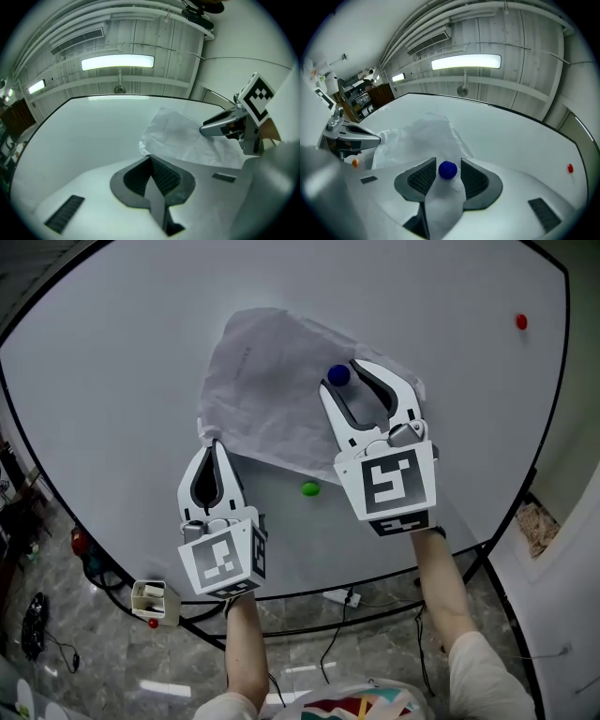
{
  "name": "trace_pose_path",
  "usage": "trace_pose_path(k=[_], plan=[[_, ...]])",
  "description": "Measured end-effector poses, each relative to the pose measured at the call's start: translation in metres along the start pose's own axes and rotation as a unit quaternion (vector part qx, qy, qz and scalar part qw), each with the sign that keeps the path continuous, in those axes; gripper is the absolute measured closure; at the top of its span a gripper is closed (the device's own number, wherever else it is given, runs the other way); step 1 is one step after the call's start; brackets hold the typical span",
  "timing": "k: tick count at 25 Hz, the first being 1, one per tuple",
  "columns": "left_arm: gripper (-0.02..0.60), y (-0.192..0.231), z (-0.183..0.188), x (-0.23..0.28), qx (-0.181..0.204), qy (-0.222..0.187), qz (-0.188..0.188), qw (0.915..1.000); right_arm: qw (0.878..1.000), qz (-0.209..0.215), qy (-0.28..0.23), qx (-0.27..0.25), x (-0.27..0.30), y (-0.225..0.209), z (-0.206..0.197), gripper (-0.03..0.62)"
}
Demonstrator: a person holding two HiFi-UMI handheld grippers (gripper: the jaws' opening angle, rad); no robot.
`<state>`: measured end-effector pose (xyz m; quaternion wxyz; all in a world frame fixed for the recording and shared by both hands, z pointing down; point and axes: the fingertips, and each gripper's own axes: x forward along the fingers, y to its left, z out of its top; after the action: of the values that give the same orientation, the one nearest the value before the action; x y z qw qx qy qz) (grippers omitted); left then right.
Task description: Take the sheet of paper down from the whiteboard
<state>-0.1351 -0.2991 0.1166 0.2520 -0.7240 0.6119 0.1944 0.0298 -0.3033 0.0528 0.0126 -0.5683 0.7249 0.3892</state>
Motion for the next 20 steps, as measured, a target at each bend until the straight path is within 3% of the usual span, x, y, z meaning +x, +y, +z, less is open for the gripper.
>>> trace_pose_path(k=[4,11,20], plan=[[0.537,0.000,0.000,0.000,0.001,-0.002,0.001,1.0000,1.000,0.013,0.011,-0.006,0.004,0.004,-0.004,0.424],[0.537,0.000,0.004,-0.005,0.001,-0.013,0.004,0.9999,1.000,0.002,0.014,-0.024,0.004,0.001,-0.009,0.461],[0.537,-0.006,0.018,-0.014,-0.002,-0.027,0.002,0.9996,1.000,0.004,0.011,-0.012,0.007,-0.011,-0.009,0.462]])
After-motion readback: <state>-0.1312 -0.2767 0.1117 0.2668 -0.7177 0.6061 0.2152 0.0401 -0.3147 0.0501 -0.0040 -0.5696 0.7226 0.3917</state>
